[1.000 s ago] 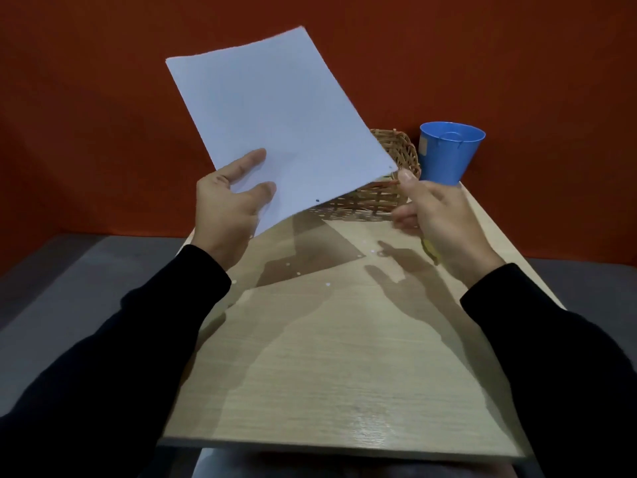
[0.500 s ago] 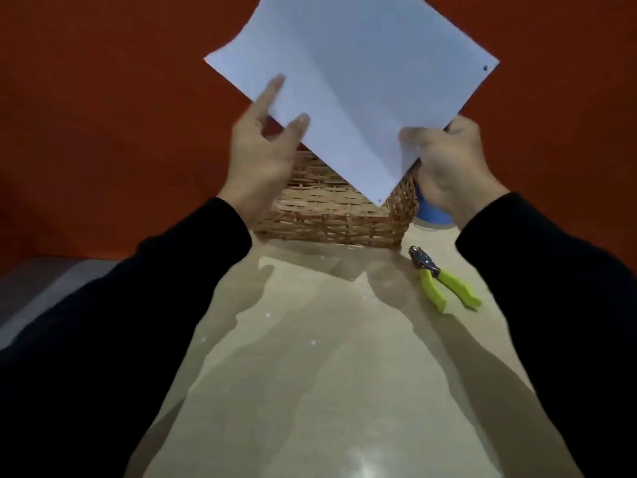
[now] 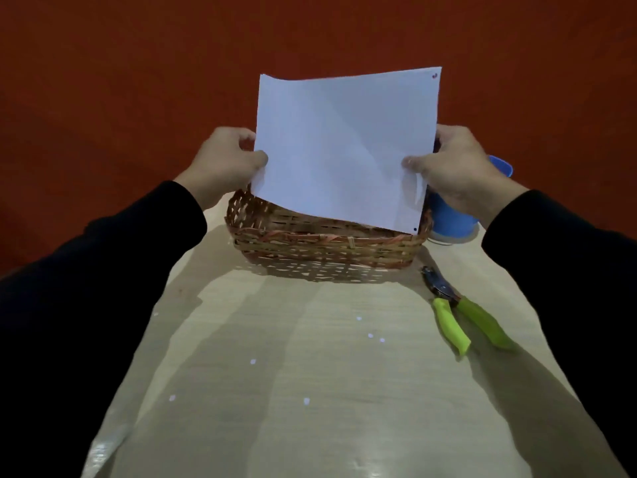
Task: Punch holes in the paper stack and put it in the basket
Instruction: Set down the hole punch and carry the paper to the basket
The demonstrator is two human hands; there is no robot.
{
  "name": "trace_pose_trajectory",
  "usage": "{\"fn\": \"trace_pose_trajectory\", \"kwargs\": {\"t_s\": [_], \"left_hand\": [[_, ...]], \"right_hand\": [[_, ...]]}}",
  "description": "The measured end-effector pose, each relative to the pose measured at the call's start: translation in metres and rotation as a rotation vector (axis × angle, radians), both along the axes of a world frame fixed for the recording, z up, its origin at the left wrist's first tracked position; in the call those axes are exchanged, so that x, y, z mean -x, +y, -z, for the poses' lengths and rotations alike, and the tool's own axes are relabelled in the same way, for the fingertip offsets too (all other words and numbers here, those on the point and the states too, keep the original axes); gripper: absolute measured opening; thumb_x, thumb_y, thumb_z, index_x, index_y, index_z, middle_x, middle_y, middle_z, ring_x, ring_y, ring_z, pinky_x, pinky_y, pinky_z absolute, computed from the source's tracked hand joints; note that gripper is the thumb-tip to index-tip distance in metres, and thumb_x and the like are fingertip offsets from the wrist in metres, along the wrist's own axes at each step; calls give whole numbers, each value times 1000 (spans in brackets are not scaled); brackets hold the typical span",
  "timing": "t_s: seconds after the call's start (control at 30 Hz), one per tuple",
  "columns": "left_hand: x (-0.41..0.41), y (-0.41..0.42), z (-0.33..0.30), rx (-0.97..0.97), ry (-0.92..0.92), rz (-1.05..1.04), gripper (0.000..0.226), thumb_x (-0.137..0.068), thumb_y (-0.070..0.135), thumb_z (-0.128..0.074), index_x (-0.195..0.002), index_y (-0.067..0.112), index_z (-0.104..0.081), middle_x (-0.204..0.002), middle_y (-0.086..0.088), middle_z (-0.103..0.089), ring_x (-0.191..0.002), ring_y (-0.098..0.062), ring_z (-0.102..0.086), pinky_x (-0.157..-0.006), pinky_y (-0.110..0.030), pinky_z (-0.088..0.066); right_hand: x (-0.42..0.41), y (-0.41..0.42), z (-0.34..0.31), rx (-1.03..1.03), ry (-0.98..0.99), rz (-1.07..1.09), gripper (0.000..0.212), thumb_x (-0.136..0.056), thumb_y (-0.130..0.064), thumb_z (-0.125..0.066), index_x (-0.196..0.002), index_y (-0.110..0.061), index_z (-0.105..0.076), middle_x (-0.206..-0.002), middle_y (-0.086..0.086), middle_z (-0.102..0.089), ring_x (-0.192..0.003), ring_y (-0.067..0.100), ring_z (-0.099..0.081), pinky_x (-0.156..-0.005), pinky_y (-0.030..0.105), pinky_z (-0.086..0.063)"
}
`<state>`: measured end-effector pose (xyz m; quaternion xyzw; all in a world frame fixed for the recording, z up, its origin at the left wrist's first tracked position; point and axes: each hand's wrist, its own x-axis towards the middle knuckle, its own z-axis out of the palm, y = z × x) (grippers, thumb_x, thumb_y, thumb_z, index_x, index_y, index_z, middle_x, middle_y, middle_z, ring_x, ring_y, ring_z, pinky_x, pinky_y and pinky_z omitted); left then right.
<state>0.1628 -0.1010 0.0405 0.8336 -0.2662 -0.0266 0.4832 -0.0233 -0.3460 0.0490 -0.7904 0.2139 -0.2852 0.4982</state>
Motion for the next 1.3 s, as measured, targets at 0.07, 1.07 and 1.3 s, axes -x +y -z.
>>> {"fn": "trace_pose_trajectory", "kwargs": {"t_s": [0.07, 1.07, 1.3], "left_hand": [[0, -1, 5, -92, -52, -29, 17, -86, 15, -56, -86, 1, -65, -71, -6, -60, -61, -22, -53, -54, -29, -41], [-20, 10, 31, -627, -198, -107, 15, -97, 22, -45, -96, 10, -54, -123, -22, -51, -103, -34, -50, -68, -37, -37], [3, 13, 28, -582, -392, -116, 46, -89, 36, -56, -132, 18, -53, -126, -17, -47, -112, -39, -52, -91, -50, -49]], "right_hand": [[-3, 4, 3, 9, 50, 23, 38, -95, 4, -68, -130, -12, -69, -112, -5, -70, -95, 16, -70, -86, 32, -57], [-18, 6, 20, 597, 452, 235, 36, -89, -15, -78, -117, -10, -55, -112, 12, -61, -95, 31, -56, -65, 35, -44], [11, 41, 21, 967, 246, 64, 31, -93, -33, -74, -116, -13, -70, -105, 9, -68, -93, 30, -66, -79, 42, -55]]}}
